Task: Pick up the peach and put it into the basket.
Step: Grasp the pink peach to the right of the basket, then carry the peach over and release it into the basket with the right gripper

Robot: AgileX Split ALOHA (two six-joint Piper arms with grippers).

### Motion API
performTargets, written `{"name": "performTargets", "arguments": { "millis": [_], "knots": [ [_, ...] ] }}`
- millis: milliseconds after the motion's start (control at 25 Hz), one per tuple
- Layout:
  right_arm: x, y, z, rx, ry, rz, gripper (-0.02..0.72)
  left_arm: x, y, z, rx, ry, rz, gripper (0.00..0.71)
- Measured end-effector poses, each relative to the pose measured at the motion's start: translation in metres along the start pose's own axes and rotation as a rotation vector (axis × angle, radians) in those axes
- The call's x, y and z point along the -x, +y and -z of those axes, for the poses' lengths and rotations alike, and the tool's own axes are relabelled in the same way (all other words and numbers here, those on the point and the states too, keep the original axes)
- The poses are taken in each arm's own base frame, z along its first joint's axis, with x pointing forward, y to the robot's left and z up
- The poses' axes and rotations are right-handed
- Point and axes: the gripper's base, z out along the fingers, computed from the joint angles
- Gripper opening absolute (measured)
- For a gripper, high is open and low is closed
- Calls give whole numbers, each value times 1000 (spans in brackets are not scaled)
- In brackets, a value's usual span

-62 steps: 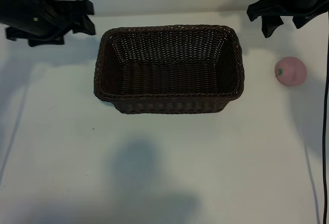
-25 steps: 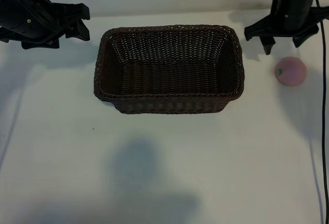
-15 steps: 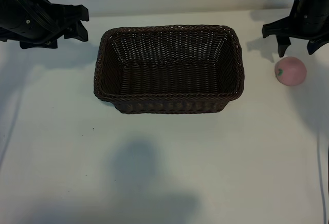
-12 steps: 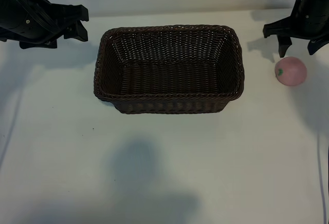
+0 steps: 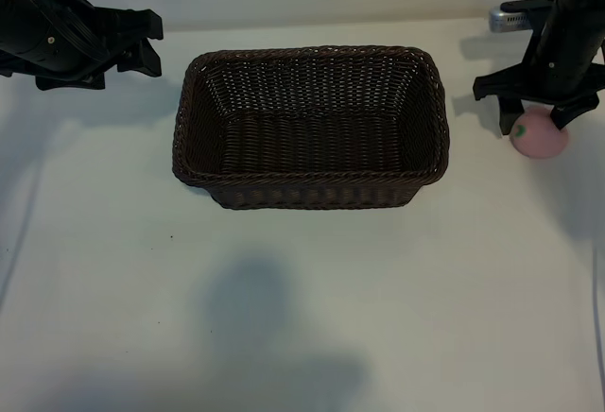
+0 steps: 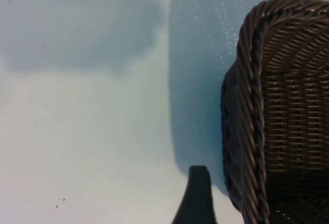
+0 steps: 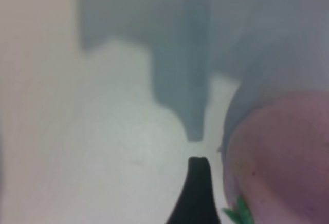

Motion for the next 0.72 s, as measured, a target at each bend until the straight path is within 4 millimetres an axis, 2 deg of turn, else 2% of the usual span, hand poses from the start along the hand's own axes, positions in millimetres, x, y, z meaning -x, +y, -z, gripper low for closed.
{"name": "performTargets", "arguments": {
  "millis": [80,120,280,320,400,520,600,720],
  "knots": [
    [-5,-1,-8,-8,7,5,538,0,0,0,0,1,0,590],
    [-8,-2,-10,-8,15,7,491,0,0,0,0,1,0,589],
    [-9,-2,-10,-9,20,-2,179,0,0,0,0,1,0,589],
    [-10,-2,-8,-9,18,-3,122,0,0,0,0,1,0,589],
    [-10,-2,-4,-9,16,-3,74,0,0,0,0,1,0,589],
    [-11,-2,7,-8,6,-3,60,0,0,0,-1,1,1,589],
    [-12,-3,23,-5,-15,-4,58,0,0,0,-1,1,1,589],
    [-16,-2,60,14,-67,-13,58,0,0,0,-1,1,1,589]
  ]
}}
